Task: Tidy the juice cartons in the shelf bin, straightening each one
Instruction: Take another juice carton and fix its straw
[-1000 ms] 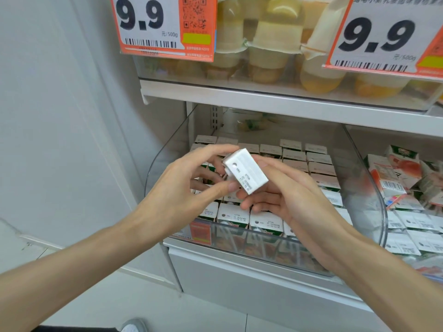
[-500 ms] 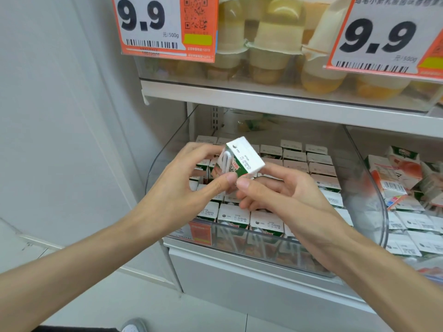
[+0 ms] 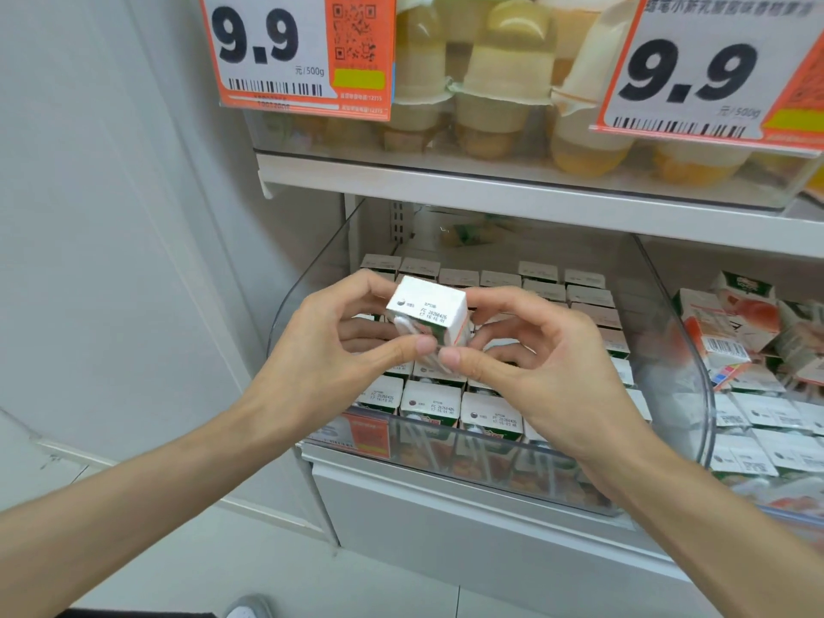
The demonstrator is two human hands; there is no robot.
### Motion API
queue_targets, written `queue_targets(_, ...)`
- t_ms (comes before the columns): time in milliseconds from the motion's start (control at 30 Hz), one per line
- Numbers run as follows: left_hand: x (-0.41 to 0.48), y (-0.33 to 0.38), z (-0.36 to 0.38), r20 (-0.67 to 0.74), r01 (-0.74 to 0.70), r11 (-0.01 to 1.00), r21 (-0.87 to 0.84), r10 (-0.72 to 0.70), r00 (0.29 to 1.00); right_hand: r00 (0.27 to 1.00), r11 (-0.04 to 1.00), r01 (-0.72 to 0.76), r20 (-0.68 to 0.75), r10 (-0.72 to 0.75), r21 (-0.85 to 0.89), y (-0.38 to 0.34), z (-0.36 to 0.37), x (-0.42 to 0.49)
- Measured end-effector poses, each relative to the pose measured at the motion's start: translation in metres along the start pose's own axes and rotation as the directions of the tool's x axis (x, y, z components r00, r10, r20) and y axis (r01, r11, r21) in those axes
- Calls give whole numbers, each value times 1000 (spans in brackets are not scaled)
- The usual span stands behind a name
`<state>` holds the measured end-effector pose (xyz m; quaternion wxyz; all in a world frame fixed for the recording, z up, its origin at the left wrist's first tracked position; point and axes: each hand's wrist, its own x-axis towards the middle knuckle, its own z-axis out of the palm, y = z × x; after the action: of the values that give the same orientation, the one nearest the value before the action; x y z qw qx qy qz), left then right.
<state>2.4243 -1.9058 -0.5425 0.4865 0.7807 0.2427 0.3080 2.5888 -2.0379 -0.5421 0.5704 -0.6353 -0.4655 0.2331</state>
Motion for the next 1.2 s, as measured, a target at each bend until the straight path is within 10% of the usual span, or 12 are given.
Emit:
queue_targets(567, -7, 0, 9, 44, 7, 1000, -11, -6, 999, 964, 930, -264, 111, 243, 255, 0, -2, 6)
queue_targets(833, -6, 3, 6, 33, 127, 984, -126, -124, 992, 962, 964, -242, 161, 222, 114, -2, -1, 3)
queue_targets(1200, -6, 3, 7, 172, 38, 990, -134, -15, 985, 938, 834, -343, 114, 327, 433, 0, -1, 6)
